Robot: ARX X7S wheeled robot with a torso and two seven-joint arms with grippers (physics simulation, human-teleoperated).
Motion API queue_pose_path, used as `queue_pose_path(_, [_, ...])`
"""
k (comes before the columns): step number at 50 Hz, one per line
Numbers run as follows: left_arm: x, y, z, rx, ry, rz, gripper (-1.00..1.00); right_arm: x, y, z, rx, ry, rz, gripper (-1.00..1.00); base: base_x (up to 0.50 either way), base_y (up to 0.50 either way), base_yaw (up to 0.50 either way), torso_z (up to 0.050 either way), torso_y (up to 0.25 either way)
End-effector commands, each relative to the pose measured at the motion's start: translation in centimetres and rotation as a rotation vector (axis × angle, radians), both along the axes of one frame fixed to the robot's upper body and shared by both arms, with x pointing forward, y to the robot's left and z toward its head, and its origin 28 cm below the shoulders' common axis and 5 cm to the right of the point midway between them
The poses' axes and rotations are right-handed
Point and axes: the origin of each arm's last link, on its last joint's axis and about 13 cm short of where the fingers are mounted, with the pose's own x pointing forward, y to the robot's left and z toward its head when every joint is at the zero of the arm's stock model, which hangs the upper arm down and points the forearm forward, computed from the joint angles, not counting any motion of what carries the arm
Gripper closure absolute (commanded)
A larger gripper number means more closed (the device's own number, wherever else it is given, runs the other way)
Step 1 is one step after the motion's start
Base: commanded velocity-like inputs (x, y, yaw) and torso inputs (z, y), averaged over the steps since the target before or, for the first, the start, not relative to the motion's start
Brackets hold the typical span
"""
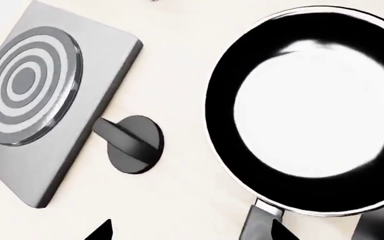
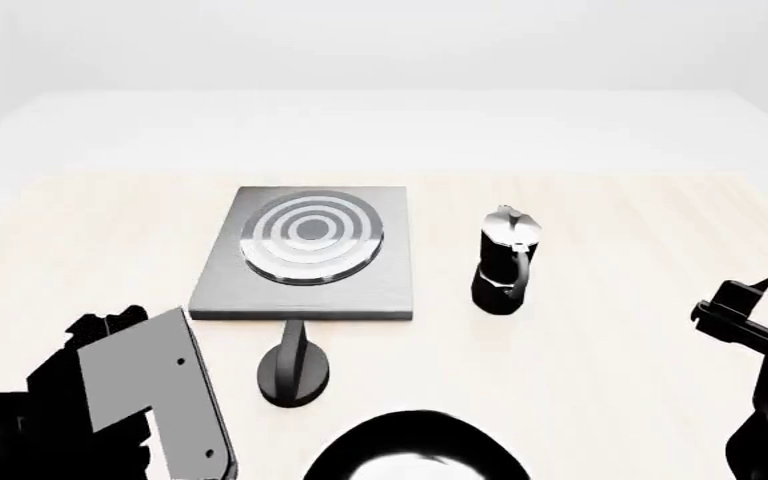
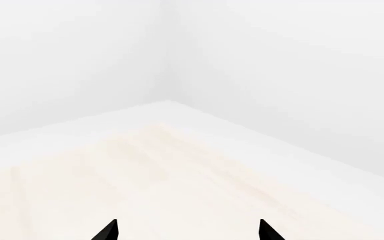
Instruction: Turn on the stove and put the frying pan on it.
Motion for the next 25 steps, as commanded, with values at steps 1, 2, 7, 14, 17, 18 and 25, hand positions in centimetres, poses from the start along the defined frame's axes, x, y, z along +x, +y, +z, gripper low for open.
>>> queue_pose_path(1, [-1.6,-0.9,-1.5,0.005,0.069,-0.084,-1.0,0.0,-0.1,0.0,0.003,0.005,-0.01,-1.0,0.0,0.0,0.0,0.0,0.0])
queue_pose_path(2, [-1.6,-1.0,-1.5,0.0,0.074,-0.09,-1.0,-0.1,-0.1,0.0,0.008,0.004,-0.011,-1.0,0.0,0.0,0.0,0.0,0.0])
queue_pose_path(7, [-1.8,-1.2,-1.9,-0.023,0.098,-0.112,-1.0,-0.1,-0.1,-0.1,0.01,0.007,-0.02,-1.0,0.0,0.0,0.0,0.0,0.0])
queue_pose_path(14, [-1.3,-1.1,-1.9,-0.027,0.083,-0.062,-1.0,0.0,0.0,-0.1,-0.013,0.015,-0.014,-1.0,0.0,0.0,0.0,0.0,0.0])
queue_pose_path(17, [-1.3,-1.1,-1.9,-0.027,0.083,-0.062,-1.0,0.0,0.0,-0.1,-0.013,0.015,-0.014,-1.0,0.0,0.0,0.0,0.0,0.0])
queue_pose_path(18, [-1.3,-1.1,-1.9,-0.027,0.083,-0.062,-1.0,0.0,0.0,-0.1,-0.013,0.015,-0.014,-1.0,0.0,0.0,0.0,0.0,0.0])
queue_pose_path(25, [-1.6,-1.4,-2.5,-0.031,0.124,-0.11,-1.0,-0.1,0.1,-0.1,-0.011,0.016,-0.004,-1.0,0.0,0.0,0.0,0.0,0.0])
